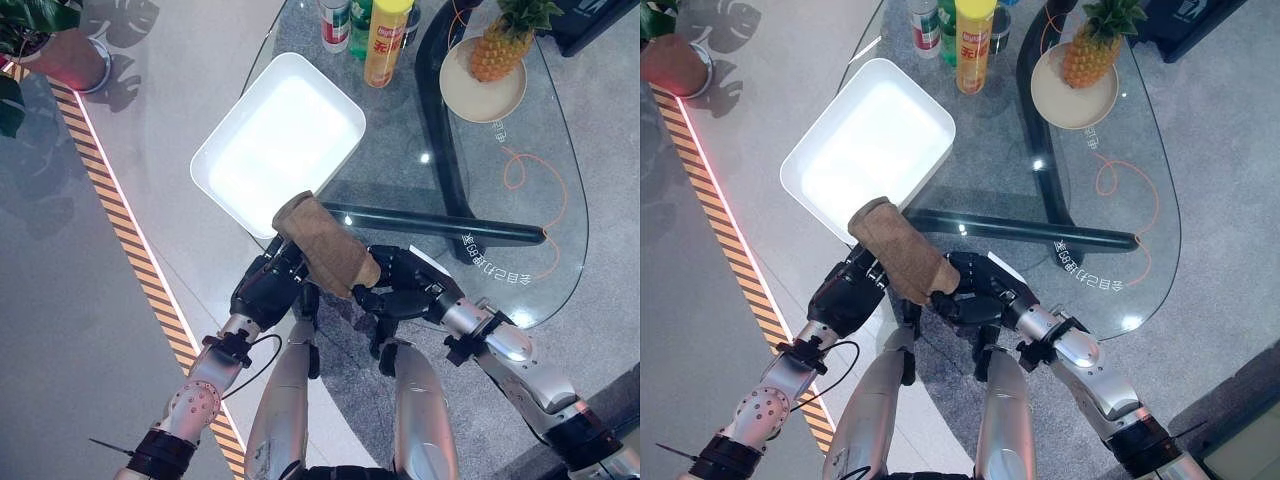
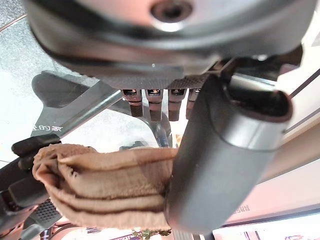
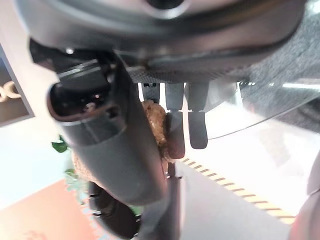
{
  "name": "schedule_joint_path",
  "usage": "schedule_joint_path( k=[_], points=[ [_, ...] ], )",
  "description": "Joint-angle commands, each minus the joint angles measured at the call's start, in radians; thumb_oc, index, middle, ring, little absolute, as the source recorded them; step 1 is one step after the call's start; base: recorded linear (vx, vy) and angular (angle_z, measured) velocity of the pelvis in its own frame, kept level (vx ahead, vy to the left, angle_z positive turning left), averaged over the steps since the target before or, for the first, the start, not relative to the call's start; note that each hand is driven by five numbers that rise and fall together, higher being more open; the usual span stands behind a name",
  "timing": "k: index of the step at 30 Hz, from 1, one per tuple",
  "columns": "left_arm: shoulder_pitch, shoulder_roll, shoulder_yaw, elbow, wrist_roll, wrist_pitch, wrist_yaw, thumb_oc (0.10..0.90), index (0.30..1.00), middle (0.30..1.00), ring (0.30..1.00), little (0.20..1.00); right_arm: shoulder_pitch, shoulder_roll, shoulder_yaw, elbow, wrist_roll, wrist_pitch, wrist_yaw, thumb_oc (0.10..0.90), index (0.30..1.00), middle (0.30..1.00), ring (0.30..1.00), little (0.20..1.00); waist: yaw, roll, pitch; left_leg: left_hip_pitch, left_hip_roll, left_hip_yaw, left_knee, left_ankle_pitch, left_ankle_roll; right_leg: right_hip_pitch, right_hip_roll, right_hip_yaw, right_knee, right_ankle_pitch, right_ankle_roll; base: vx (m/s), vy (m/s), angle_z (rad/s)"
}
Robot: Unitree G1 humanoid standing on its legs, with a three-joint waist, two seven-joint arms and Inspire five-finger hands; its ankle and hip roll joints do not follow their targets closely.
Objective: Wipe the table with a cloth and put it in the basket.
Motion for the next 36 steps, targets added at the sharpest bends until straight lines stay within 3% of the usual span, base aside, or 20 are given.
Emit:
schedule_joint_path(
  k=[1,17,29,30,31,32,36],
  points=[
    [-0.003,-0.002,-0.010,-0.167,-0.021,-0.005,-0.091,0.800,0.900,0.900,0.900,0.900,-0.074,0.006,0.067,-0.210,-0.028,-0.077,0.012,0.100,0.300,0.300,0.300,0.200,-0.019,-0.028,-0.028,0.013,-0.050,0.072,0.205,-0.225,0.002,0.032,0.093,0.015,-0.212,0.161,0.033,0.00,0.000,0.00],
    [-0.051,-0.004,-0.065,-0.191,-0.023,0.018,-0.176,0.800,0.900,0.900,0.900,0.900,-0.157,0.030,0.140,-0.186,-0.004,0.015,-0.030,0.100,0.300,0.300,0.300,0.200,-0.013,-0.019,-0.028,0.015,-0.061,0.075,0.192,-0.225,0.004,0.026,0.089,0.017,-0.220,0.167,0.034,0.00,0.000,0.00],
    [-0.074,-0.021,-0.072,-0.185,-0.061,-0.008,-0.244,0.800,0.900,0.900,0.900,0.900,-0.179,0.049,0.196,-0.150,0.062,0.088,0.140,0.100,0.300,0.300,0.300,0.200,-0.003,-0.020,-0.028,0.014,-0.067,0.067,0.190,-0.224,0.002,0.024,0.086,0.014,-0.220,0.169,0.033,0.00,0.000,0.00],
    [-0.075,-0.023,-0.070,-0.181,-0.067,-0.018,-0.251,0.369,0.531,0.531,0.531,0.469,-0.181,0.050,0.201,-0.148,0.053,0.090,0.151,0.100,0.300,0.300,0.300,0.200,-0.002,-0.021,-0.028,0.014,-0.067,0.066,0.189,-0.224,0.001,0.024,0.086,0.013,-0.221,0.169,0.033,0.00,0.000,0.00],
    [-0.075,-0.024,-0.068,-0.180,-0.071,-0.024,-0.250,0.270,0.446,0.446,0.446,0.370,-0.180,0.049,0.202,-0.149,0.050,0.092,0.155,0.100,0.300,0.300,0.300,0.200,-0.002,-0.022,-0.028,0.013,-0.067,0.066,0.189,-0.224,0.001,0.023,0.087,0.013,-0.221,0.170,0.033,0.00,0.000,0.00],
    [-0.075,-0.026,-0.065,-0.178,-0.079,-0.035,-0.244,0.100,0.300,0.300,0.300,0.200,-0.181,0.048,0.205,-0.149,0.045,0.094,0.158,0.100,0.300,0.300,0.300,0.200,-0.002,-0.023,-0.028,0.012,-0.067,0.065,0.189,-0.224,0.001,0.021,0.087,0.013,-0.219,0.170,0.033,0.00,0.000,0.00],
    [-0.072,-0.036,-0.058,-0.169,-0.082,-0.042,-0.245,0.100,0.300,0.300,0.300,0.200,-0.181,0.046,0.207,-0.143,0.037,0.089,0.155,0.100,0.300,0.300,0.300,0.200,0.000,-0.025,-0.028,0.013,-0.067,0.063,0.189,-0.224,-0.001,0.023,0.088,0.011,-0.220,0.168,0.032,0.00,0.000,0.00]
  ],
)
